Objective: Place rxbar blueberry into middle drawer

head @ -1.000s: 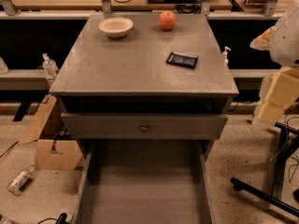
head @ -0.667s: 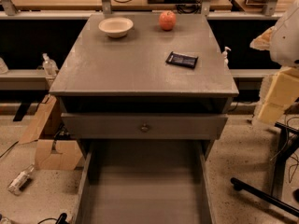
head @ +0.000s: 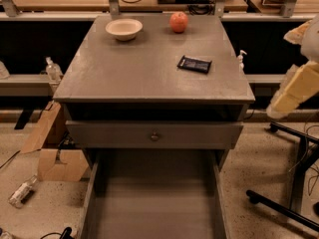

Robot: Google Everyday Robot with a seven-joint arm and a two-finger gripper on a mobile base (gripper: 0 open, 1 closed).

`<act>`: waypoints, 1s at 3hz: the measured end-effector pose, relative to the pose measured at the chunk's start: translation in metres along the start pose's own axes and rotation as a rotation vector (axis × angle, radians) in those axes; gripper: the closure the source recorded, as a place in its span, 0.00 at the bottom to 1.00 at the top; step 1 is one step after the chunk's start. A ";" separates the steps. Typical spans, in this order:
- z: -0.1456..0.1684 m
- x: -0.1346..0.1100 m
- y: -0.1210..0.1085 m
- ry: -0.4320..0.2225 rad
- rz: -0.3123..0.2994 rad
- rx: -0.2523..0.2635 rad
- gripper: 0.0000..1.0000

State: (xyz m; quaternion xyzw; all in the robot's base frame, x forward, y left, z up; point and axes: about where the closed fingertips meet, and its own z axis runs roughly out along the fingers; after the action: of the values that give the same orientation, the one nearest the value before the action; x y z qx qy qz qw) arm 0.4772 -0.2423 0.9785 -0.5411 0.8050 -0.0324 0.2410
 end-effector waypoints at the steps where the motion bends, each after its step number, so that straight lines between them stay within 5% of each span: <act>1: 0.016 0.003 -0.048 -0.122 0.119 0.104 0.00; 2: 0.030 -0.005 -0.076 -0.205 0.161 0.136 0.00; 3: 0.030 -0.005 -0.076 -0.205 0.161 0.136 0.00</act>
Offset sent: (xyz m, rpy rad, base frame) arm 0.1102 -0.0270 -0.0009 0.2846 -0.2247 -0.1559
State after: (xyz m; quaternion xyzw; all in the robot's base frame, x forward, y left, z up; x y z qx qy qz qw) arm 0.5563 -0.2625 0.9772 -0.4575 0.8131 -0.0118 0.3597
